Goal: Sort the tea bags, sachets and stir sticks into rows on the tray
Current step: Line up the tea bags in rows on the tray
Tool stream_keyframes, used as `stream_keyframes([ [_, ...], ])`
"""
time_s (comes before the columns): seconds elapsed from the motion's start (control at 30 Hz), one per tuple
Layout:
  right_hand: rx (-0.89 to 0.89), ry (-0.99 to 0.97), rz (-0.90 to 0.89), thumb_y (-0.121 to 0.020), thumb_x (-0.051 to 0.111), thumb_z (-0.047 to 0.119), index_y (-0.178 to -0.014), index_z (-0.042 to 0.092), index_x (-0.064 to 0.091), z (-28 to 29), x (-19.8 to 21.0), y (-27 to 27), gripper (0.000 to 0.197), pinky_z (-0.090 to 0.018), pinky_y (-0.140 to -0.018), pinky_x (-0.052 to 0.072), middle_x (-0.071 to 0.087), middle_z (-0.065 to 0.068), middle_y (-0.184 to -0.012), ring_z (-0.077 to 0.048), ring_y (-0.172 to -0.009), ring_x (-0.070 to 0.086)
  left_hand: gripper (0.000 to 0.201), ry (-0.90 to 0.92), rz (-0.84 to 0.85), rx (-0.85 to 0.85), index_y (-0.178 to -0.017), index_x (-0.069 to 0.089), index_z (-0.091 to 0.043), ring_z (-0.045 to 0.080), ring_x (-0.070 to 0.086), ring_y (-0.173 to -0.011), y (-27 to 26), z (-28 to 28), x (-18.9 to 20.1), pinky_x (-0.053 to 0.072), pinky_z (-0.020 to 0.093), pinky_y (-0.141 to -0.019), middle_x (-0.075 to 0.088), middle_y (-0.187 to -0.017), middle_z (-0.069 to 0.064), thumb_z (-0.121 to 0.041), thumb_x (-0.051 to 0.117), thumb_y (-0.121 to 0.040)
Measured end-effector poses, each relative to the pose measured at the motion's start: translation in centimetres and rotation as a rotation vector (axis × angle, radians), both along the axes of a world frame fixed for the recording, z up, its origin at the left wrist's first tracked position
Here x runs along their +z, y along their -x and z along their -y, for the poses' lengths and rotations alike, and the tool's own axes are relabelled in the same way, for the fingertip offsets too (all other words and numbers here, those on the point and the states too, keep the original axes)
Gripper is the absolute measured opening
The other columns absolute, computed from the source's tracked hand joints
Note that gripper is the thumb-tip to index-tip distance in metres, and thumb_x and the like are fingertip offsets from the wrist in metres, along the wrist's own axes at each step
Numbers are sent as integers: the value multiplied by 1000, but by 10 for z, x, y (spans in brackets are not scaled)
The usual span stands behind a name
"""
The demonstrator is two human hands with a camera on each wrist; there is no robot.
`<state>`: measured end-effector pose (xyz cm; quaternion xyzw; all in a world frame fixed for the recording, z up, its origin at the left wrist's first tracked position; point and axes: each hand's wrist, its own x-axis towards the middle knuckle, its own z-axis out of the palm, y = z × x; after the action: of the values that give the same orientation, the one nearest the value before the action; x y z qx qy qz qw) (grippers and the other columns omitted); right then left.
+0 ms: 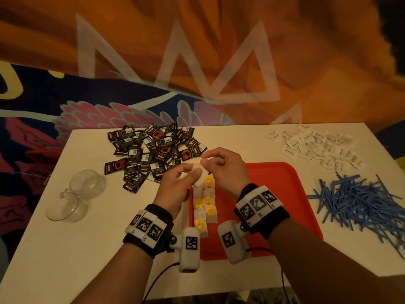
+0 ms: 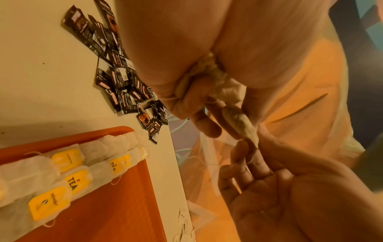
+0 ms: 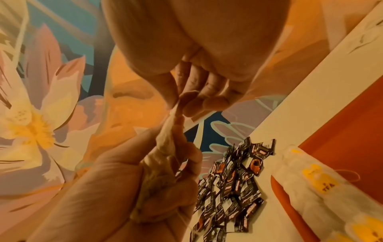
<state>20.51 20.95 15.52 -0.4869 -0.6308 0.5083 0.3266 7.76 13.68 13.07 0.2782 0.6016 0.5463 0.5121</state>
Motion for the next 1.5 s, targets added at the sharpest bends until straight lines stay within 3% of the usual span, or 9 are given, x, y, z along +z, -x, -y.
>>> stream_keyframes([
  [0.17,-2,-1,4,-82,77,17,-92,21,71,-6,6,-8,12,-19,-65,45,62,17,-56,3,-59,58,25,10,-49,-13,-67,69,-25,17,39,-60,0,-5,2,28,24,-46,61,-68,-2,-15,71,-90],
  [0.3,76,187,-40,-78,81,25,-104,16,68,1,-1,-13,30,-28,-65,52,73,1,-90,-10,-78,68,3,16,-22,64,-86,70,-18,25,41,-71,1,-11,-4,29,25,-46,60,-79,12,-19,72,-89],
  [0.43,44,238,34,-81,78,21,-98,5,69,15,-27,-17,25,-40,-71,56,74,-10,-81,-18,-70,70,6,34,-64,86,-88,70,-13,13,45,-57,-4,-10,-15,33,20,-44,63,-75,6,-18,74,-88],
  [0.6,63,329,207,-84,76,25,-97,12,66,22,-65,-31,21,-22,-63,52,70,1,-78,-12,-71,66,7,101,-406,88,-80,74,-23,4,63,-81,2,7,-49,47,25,-80,72,-83,-12,-20,73,-87],
  [0.73,166,322,543,-86,71,34,-100,14,73,29,-104,-46,24,-20,-69,46,69,4,-97,-13,-88,60,18,245,-636,-40,-77,71,-29,0,63,-85,1,36,-86,51,23,-83,71,-85,-15,-15,70,-88],
  [1.07,153,478,711,-90,68,30,-114,14,69,48,-157,-49,29,-23,-82,42,66,-2,-119,-19,-109,59,25,300,-1001,-526,-116,72,-28,18,61,-106,-9,63,-130,49,34,-91,63,-118,-5,-27,60,-94],
  [1.23,144,430,842,-88,69,35,-95,21,68,51,-164,-42,16,-23,-68,45,68,0,-103,-16,-86,58,38,302,-1140,-741,-134,61,-29,20,53,-125,-19,63,-134,49,35,-97,50,-143,-9,-24,50,-98],
  [1.33,115,423,853,-87,71,33,-80,25,55,53,-167,-43,19,-18,-50,32,57,5,-84,-11,-72,49,41,324,-1181,-781,-139,55,-31,22,49,-129,-20,63,-135,48,36,-100,43,-149,-9,-26,45,-100],
  [1.5,130,442,835,-84,73,32,-77,27,53,52,-169,-44,22,-20,-59,37,53,7,-79,-13,-81,53,41,332,-1155,-732,-142,48,-32,22,50,-126,-23,65,-138,48,35,-99,40,-150,-5,-36,44,-101],
])
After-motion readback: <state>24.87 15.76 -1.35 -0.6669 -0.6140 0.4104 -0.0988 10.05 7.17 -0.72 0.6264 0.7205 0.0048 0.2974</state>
